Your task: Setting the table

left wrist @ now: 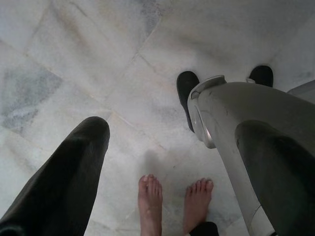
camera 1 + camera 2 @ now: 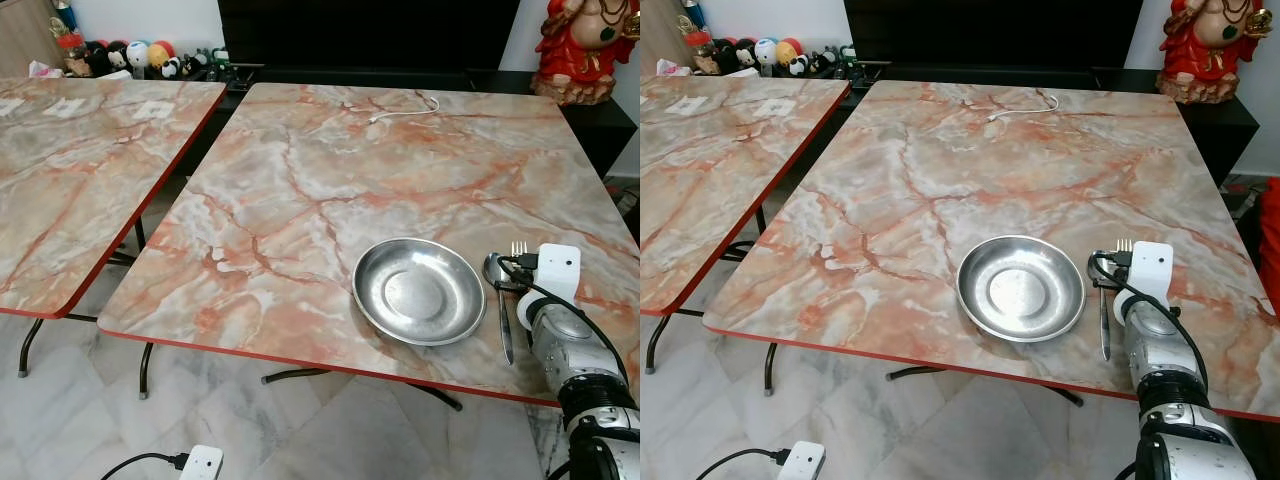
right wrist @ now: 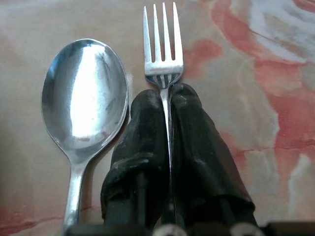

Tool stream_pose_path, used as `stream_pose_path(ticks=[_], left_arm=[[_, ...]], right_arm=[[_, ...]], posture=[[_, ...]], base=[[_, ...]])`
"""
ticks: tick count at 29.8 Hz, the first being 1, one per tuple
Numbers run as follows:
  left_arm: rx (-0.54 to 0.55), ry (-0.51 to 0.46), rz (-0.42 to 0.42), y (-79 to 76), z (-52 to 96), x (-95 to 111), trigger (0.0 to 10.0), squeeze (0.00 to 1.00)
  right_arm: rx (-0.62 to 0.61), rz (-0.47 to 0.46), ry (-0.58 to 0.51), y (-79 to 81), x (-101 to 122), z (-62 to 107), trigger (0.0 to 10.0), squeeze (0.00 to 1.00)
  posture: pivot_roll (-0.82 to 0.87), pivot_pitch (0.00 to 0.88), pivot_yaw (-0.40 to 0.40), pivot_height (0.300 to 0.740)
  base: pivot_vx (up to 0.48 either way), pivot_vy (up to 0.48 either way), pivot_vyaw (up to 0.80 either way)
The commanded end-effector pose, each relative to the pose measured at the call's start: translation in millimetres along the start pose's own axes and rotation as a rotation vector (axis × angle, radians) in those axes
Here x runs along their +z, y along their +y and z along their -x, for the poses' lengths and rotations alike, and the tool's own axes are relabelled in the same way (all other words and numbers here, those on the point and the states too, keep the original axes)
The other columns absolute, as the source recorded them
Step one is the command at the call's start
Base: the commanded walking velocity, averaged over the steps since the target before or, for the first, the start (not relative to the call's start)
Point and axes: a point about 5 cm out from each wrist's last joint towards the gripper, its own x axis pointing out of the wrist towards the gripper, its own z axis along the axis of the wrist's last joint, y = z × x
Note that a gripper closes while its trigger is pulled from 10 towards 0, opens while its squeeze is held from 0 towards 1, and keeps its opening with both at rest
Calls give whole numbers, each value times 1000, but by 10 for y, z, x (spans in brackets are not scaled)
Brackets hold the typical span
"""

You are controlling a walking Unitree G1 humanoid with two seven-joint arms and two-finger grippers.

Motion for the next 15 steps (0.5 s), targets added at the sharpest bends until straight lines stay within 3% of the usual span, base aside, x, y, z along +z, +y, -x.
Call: stream_pose_path(ticks=[1,6,8,15], left_arm=[[5,40,-20,27,14,-93,10000,0],[6,40,-19,28,14,-90,10000,0],[5,39,-20,29,14,-89,10000,0],[6,38,-20,30,13,-86,10000,0]], right_arm=[[-7,6,5,-16,-28,9,10000,0],[-8,7,6,-13,-29,7,10000,0],[-8,10,7,-12,-31,7,10000,82],[-10,11,8,-10,-37,7,10000,75]], posture=[[62,51,32,740],[63,52,32,740],[62,51,32,740],[61,50,32,740]], base=[[0,0,0],[0,0,0],[0,0,0],[0,0,0]])
